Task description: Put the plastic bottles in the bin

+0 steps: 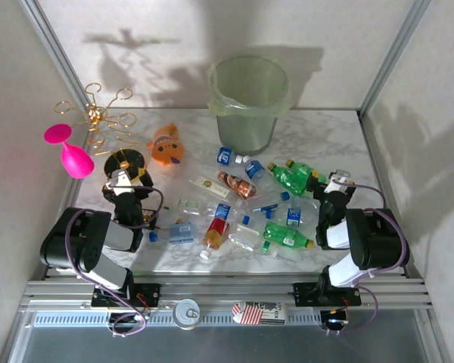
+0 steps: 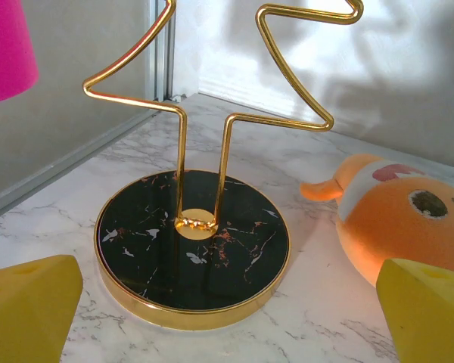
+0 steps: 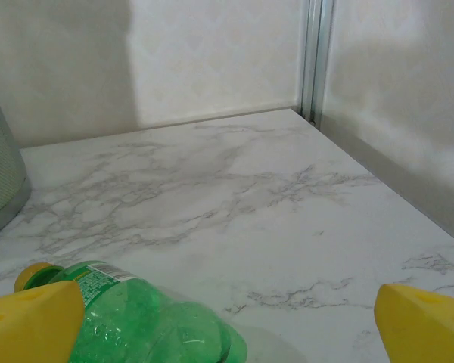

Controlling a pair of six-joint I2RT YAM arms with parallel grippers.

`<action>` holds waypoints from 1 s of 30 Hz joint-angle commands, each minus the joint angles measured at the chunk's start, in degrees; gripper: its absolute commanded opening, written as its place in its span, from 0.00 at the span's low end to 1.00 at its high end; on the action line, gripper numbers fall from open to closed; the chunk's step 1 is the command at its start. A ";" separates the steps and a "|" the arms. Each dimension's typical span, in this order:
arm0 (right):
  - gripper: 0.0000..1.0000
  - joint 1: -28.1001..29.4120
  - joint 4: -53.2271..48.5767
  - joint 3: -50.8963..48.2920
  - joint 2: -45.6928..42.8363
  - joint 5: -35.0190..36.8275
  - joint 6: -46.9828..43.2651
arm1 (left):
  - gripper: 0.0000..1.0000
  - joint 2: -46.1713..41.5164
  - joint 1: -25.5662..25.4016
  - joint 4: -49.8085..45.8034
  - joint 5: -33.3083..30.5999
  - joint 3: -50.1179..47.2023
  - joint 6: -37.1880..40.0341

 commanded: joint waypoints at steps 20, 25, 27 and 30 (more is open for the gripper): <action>0.99 0.34 1.71 0.50 0.41 -0.04 -0.28 | 0.99 -0.10 0.33 -0.02 0.46 0.99 -0.59; 0.99 0.29 1.59 0.51 0.41 -0.15 -0.28 | 0.99 -0.11 0.33 -0.15 0.46 1.08 -0.59; 0.99 0.32 1.56 0.47 0.41 -0.17 -0.21 | 0.99 -0.08 0.33 -0.19 0.45 1.09 -0.59; 0.99 0.29 1.65 0.51 0.36 -0.13 -0.28 | 0.99 -0.19 0.33 -0.09 0.44 1.10 -0.59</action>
